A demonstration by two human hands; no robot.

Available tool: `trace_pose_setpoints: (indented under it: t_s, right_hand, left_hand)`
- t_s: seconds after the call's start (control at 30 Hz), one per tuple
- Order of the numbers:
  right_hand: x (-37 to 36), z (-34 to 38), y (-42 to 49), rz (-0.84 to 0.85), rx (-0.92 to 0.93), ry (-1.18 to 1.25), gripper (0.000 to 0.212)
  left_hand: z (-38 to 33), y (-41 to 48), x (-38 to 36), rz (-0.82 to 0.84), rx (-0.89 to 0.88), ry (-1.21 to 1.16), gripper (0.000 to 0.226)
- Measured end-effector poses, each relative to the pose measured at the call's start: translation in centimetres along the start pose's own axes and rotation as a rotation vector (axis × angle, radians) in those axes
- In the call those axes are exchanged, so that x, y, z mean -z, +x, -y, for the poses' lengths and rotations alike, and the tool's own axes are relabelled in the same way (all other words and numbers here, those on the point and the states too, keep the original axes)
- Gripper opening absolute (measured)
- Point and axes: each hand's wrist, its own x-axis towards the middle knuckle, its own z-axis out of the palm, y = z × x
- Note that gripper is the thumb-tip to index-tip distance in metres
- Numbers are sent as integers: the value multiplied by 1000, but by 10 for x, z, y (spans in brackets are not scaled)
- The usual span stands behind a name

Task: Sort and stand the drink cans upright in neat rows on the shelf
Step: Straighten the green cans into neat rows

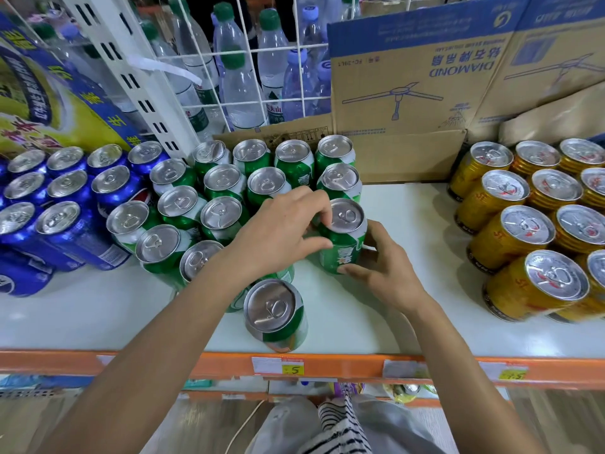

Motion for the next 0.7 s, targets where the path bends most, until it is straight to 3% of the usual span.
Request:
trace_pose_setpoints:
  t_s: [0.27, 0.33, 0.43, 0.5, 0.6, 0.7]
  right_hand:
    - [1, 1, -4, 23, 15, -52, 66]
    - [5, 1, -6, 32, 22, -80, 71]
    - [10, 4, -8, 41, 23, -122, 71]
    - [10, 5, -8, 53, 23, -145, 71]
    - [9, 4, -8, 48, 18, -136, 70]
    - [9, 1, -7, 29, 17, -103, 68]
  left_hand:
    - [-13, -13, 31, 96, -51, 42, 34]
    - [-15, -24, 52, 291, -71, 58, 49]
    - [-16, -36, 65, 714, -43, 231, 81]
    - [-18, -40, 58, 836, -93, 424, 89]
    - [-25, -44, 49, 738, -130, 520, 73]
    - [-29, -41, 49, 499, -152, 374, 64]
